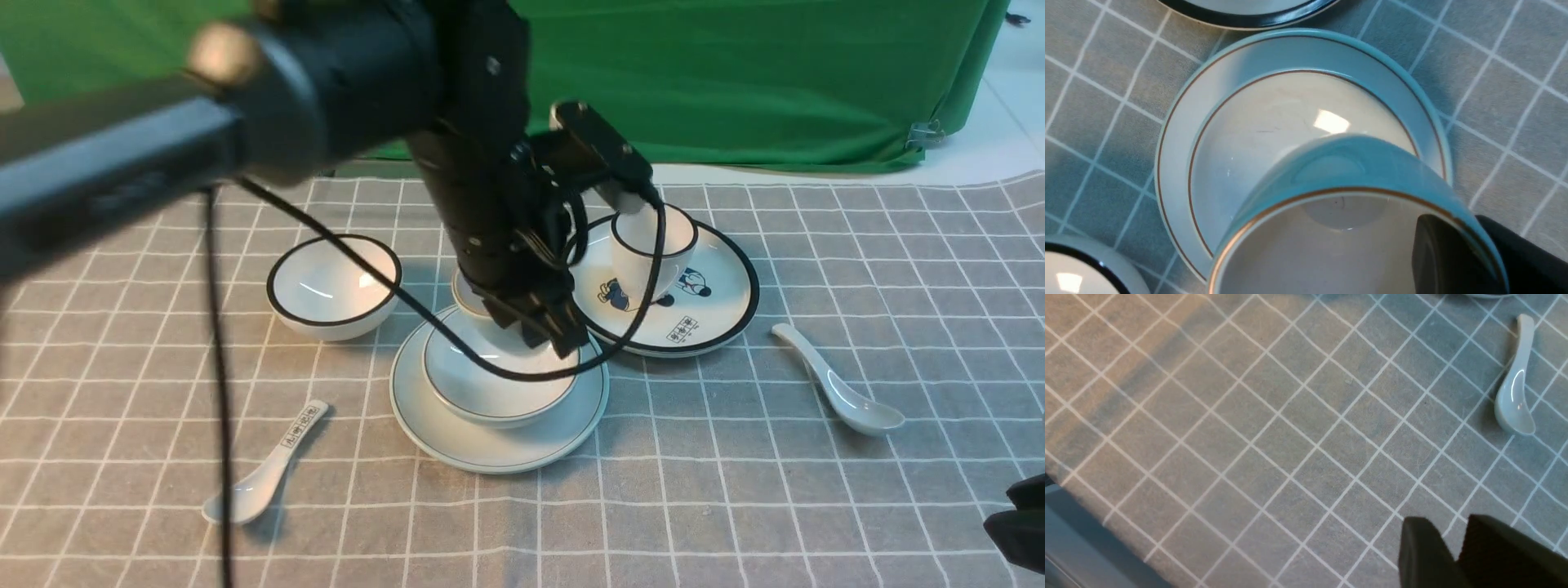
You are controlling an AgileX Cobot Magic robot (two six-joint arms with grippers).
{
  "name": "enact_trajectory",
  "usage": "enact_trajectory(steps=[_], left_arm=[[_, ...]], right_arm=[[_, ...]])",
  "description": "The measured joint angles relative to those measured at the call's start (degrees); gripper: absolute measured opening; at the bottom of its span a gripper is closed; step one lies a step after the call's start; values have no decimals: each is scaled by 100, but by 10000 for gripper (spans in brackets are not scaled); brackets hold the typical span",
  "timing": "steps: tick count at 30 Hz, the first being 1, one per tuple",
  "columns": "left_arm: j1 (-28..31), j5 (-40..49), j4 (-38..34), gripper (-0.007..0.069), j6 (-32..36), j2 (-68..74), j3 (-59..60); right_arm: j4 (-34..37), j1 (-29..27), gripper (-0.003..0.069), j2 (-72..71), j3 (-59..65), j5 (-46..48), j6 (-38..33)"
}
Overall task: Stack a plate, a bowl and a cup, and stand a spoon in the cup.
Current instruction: Use the left arm to put the blue teacup into the blue rice bowl in the middle
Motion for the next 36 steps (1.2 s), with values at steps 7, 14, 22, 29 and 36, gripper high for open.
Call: enact_trajectory(steps=[7, 14, 22, 29, 36], left_arm=[[0, 68, 201, 31, 159, 593, -235], [6, 6, 259, 31, 182, 819, -235], [93, -153, 249, 34, 187, 968, -255], [149, -157, 225, 171, 187, 1024, -255], [154, -112, 136, 402, 154, 899, -259]], right_arm=[[0, 0, 196, 0, 0, 10, 8], [0, 0, 196, 0, 0, -7, 8], [0, 0, 196, 0, 0, -7, 8], [0, 0, 254, 0, 0, -10, 299], [-396, 0, 406, 120, 0, -78, 752]])
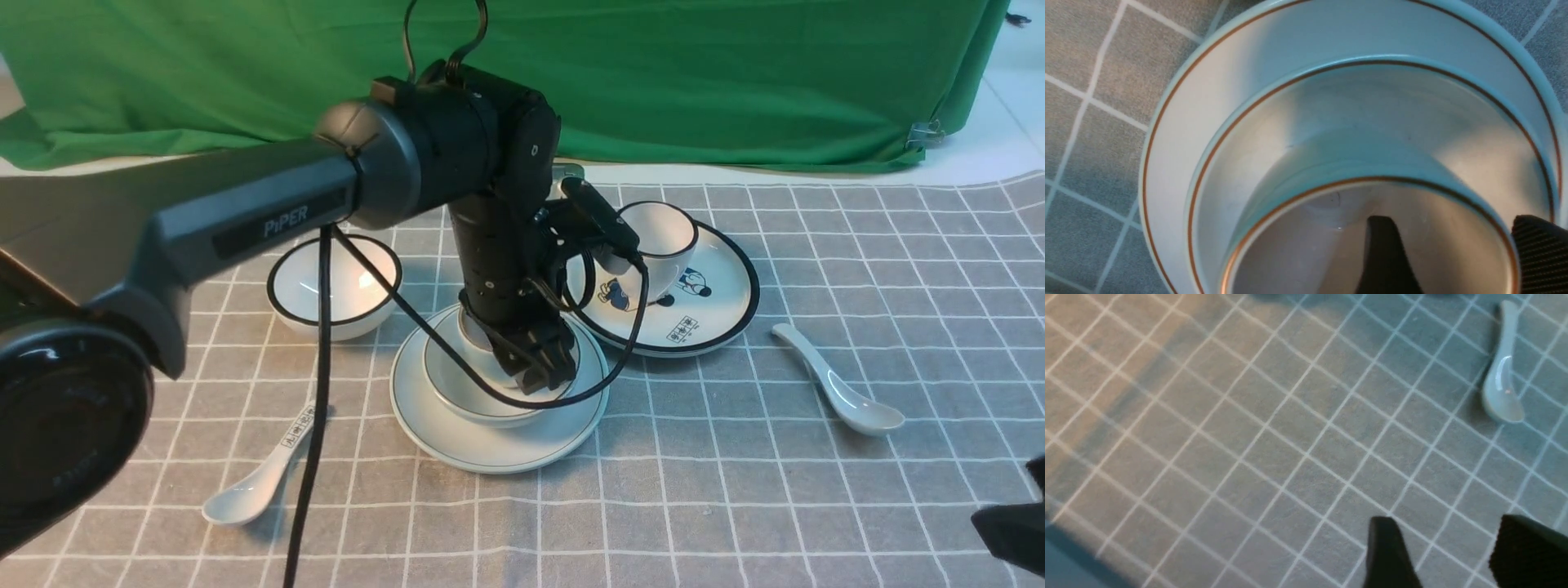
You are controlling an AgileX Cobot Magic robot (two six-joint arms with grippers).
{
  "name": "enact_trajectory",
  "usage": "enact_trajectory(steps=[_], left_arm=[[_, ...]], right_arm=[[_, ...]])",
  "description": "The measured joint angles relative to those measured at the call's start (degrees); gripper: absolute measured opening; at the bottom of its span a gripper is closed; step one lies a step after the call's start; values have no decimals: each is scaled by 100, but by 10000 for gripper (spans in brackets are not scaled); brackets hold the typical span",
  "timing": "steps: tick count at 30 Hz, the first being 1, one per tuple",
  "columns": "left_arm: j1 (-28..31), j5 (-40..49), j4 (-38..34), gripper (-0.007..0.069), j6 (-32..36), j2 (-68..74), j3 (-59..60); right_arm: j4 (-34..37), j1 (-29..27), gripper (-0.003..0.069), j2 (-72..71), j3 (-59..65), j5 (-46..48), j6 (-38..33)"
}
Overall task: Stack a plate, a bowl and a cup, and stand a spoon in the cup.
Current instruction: Use the left arm to put the blue teacup into the blue rice bowl in the middle, then use the right arm to grab a blue soup spoon
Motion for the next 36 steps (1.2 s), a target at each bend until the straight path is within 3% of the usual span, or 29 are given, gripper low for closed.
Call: enact_trajectory(steps=[5, 7, 9, 12, 15, 17, 18, 19, 23, 30, 36], left_arm=[[0, 34, -286, 539, -123, -794, 0], [0, 57, -286, 552, -296, -1123, 0], [0, 172, -286, 544, -694, -1681, 0], [0, 387, -286, 448, -1030, -2418, 28], [0, 445, -331, 253, -1193, -3371, 379], [0, 351, -358, 131, -1228, -3862, 698], [0, 332, -364, 131, -1228, -3924, 745], [0, 114, -400, 54, -1240, -4487, 1221], [0, -664, -552, 8, -1251, -5767, 2529], [0, -2239, -838, 6, -1251, -7749, 4627], [0, -2989, -866, 8, -1254, -8720, 5516]], right_arm=[[-1023, -112, 430, 632, 0, -151, 461], [-1100, -266, 430, 819, 0, -255, 461], [-1029, -759, 430, 1267, 0, -590, 336], [-363, -1618, 430, 1867, -89, -975, -292], [899, -2473, 430, 2694, -373, -1196, -1291], [1396, -2874, 430, 3125, -607, -1281, -1771], [1486, -2913, 430, 3234, -635, -1296, -1814], [1695, -3180, 430, 3610, -881, -1336, -2055], [1853, -3566, 430, 4599, -1547, -1373, -2455], [1895, -3619, 431, 5957, -2715, -1325, -2908], [1890, -3619, 431, 6763, -3443, -1287, -3078]])
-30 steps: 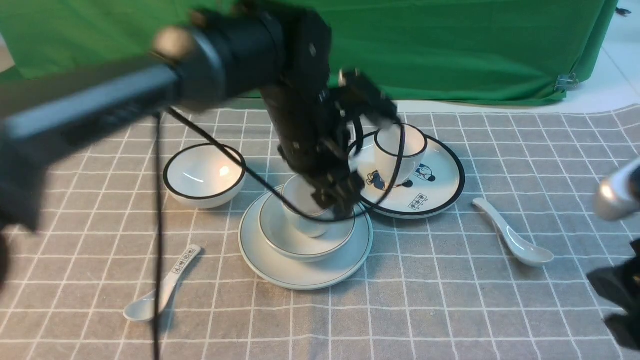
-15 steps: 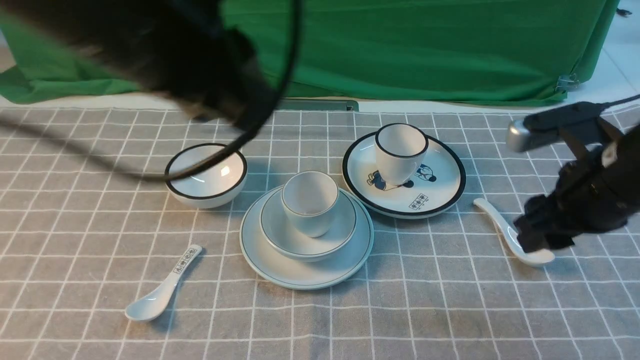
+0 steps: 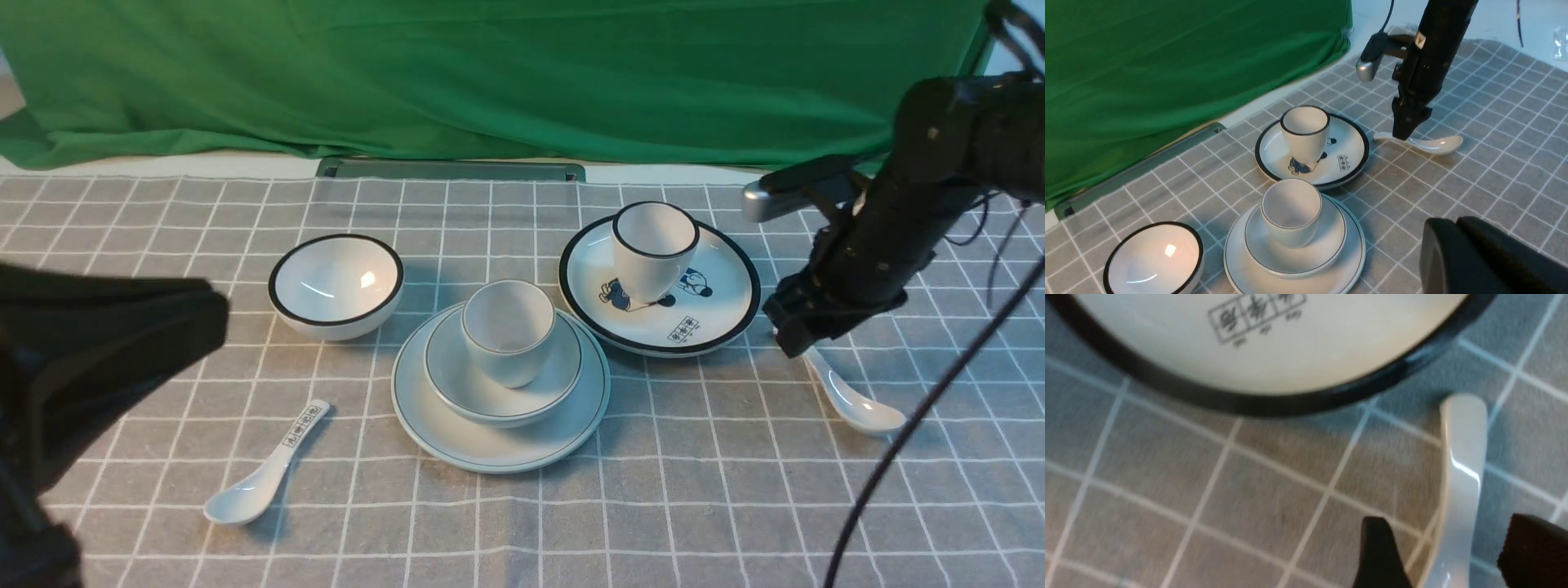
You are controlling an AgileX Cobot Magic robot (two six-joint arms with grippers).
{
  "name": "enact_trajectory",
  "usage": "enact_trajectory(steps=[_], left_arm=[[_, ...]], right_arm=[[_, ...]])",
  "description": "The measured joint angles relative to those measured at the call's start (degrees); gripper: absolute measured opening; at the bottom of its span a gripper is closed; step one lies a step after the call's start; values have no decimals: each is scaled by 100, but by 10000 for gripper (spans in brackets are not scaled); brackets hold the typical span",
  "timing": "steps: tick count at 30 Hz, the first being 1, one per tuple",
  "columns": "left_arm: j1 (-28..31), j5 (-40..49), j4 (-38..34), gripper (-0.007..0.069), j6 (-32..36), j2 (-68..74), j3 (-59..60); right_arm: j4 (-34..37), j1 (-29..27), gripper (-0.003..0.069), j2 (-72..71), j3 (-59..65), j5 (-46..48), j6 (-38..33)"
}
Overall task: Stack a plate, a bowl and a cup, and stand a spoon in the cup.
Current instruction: Use the right arm to grab a blue soup spoon
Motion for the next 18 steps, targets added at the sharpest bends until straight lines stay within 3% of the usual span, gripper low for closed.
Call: enact_trajectory(steps=[18], left_arm=[[0, -131, -6, 10, 1, -178, 104]], right_arm=[[82, -342, 431, 585, -518, 276, -21]])
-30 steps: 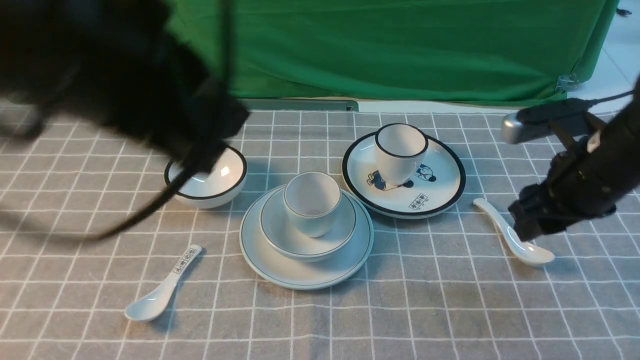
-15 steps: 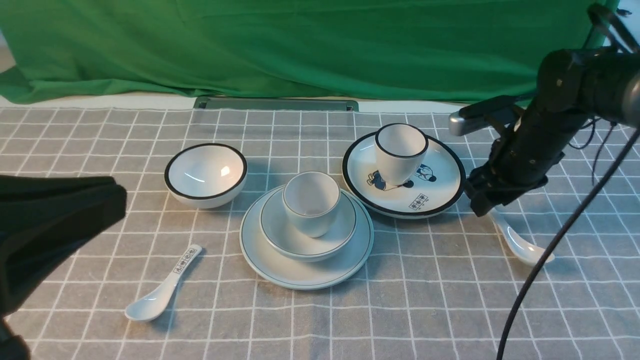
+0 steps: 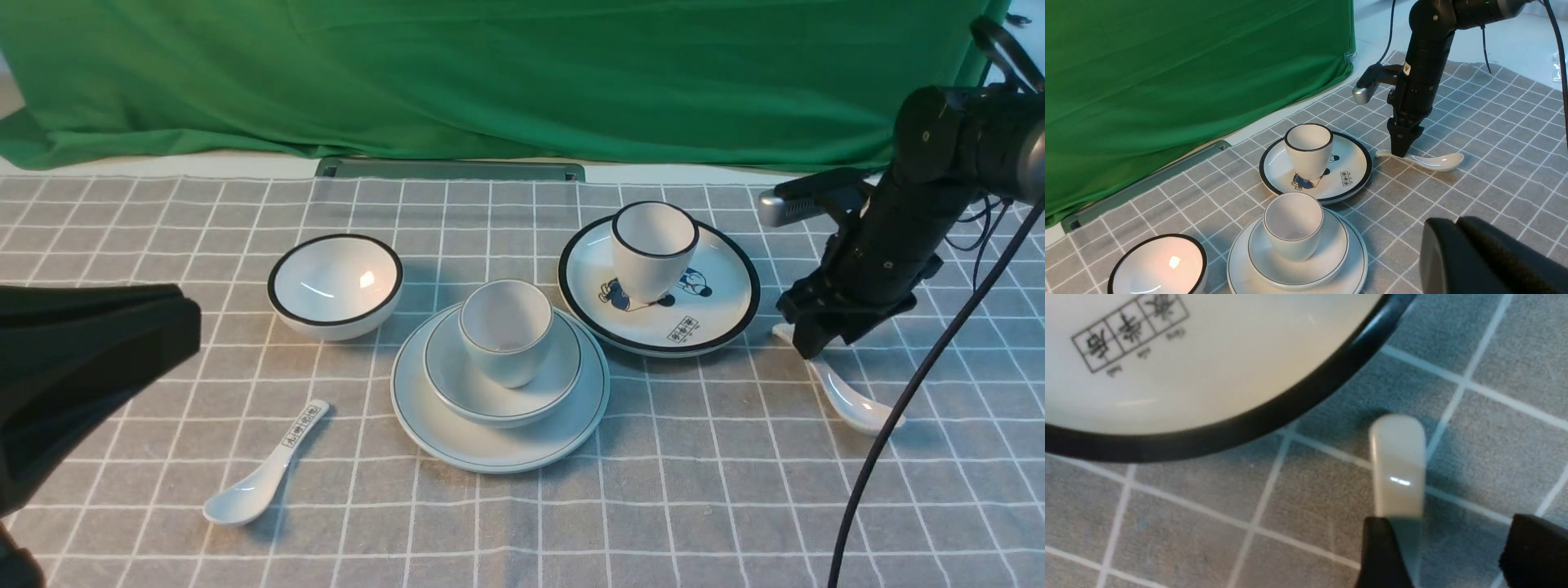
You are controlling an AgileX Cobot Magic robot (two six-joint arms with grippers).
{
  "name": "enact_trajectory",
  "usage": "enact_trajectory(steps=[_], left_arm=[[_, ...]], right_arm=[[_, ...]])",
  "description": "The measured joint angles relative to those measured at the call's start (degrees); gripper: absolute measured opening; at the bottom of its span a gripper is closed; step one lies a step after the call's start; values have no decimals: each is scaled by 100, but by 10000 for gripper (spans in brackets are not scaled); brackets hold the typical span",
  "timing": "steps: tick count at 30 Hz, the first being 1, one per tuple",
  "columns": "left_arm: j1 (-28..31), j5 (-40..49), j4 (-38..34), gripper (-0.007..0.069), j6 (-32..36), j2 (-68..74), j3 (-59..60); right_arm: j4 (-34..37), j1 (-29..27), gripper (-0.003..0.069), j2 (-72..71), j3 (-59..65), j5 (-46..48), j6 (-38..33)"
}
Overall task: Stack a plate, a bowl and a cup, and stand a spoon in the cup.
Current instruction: Use the right arm to grab a blue soup spoon
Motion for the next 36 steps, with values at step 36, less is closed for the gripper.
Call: enact_trajectory(steps=[36], left_arm=[[0, 456, 189, 11, 283, 0, 6]], right_arm=[[351, 416, 175, -2428, 2229, -776, 227]])
